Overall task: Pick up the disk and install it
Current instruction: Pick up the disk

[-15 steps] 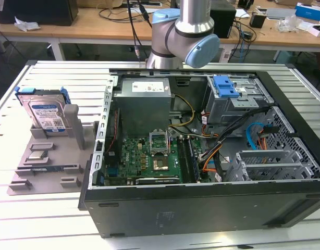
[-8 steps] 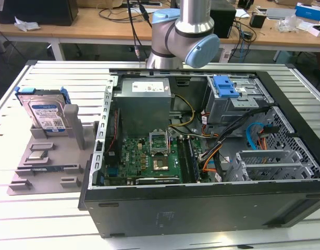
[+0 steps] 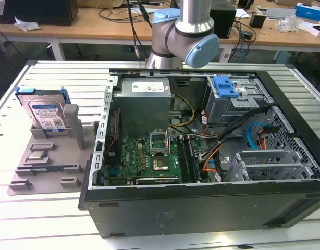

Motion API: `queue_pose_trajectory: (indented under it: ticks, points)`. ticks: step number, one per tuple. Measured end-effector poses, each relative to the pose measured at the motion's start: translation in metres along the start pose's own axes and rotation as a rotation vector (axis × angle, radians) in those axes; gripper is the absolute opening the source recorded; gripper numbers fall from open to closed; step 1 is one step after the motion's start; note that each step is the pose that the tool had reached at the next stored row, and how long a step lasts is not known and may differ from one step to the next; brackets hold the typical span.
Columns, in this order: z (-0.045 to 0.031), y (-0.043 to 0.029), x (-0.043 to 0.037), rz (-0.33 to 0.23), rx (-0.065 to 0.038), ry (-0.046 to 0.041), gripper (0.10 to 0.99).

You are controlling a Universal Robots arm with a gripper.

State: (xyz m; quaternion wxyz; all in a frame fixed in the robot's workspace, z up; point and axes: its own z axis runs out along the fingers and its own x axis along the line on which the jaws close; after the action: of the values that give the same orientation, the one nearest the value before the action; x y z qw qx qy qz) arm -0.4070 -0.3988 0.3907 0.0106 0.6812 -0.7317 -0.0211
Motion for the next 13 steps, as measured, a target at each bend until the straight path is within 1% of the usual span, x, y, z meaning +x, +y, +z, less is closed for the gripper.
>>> queue_pose_trajectory:
  ticks: [6,9,10,11,12,13]
  points:
    - [-0.0002,-0.0004,-0.0001,0.002,0.0,0.0009,0.541]
    - [-0.0003,-0.0046,-0.0027,0.002,0.0,0.0009,0.541]
    - [-0.0005,-0.0078,-0.0048,0.002,0.0,0.0009,0.541]
    - [-0.0006,-0.0135,-0.0084,0.002,0.0,0.0009,0.541]
    - [-0.0008,-0.0175,-0.0111,0.002,0.0,0.0009,0.541]
    - [-0.0009,-0.0203,-0.013,0.002,0.0,0.0009,0.541]
